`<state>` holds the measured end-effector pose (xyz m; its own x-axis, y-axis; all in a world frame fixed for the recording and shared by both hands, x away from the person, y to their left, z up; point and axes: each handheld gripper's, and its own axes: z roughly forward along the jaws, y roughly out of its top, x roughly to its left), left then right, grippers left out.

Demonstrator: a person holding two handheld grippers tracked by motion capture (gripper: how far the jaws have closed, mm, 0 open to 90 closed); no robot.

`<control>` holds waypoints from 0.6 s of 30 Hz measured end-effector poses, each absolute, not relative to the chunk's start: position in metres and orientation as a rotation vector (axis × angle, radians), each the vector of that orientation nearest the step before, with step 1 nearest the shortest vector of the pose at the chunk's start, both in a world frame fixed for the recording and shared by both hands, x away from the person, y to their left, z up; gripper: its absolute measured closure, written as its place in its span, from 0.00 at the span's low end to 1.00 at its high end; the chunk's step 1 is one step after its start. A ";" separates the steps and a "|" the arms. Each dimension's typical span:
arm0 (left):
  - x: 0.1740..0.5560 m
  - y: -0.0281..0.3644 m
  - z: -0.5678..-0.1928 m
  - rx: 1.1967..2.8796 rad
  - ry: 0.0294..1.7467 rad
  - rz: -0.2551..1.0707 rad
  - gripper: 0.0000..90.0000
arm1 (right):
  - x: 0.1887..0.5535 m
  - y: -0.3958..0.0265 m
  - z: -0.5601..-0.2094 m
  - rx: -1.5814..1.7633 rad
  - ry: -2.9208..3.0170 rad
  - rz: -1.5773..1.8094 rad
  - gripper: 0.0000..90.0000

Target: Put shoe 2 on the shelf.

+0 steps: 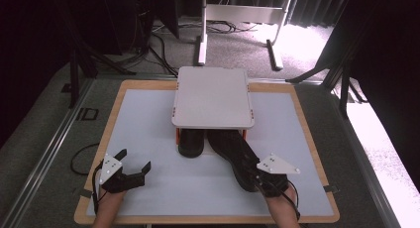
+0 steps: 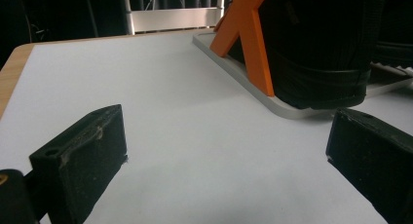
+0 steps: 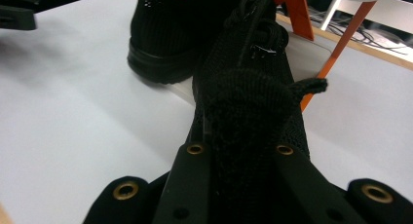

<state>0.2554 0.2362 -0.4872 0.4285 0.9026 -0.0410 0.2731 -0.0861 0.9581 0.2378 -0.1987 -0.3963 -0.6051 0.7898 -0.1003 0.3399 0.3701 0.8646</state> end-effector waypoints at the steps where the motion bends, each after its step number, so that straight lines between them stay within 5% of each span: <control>1: 0.255 0.236 -0.487 1.611 1.054 0.735 0.01 | 0.239 -0.197 -0.397 0.974 2.121 1.162 0.95; 18: 0.256 0.236 -0.487 1.613 1.053 0.730 0.01 | 0.264 -0.162 -0.415 1.040 2.010 1.072 0.95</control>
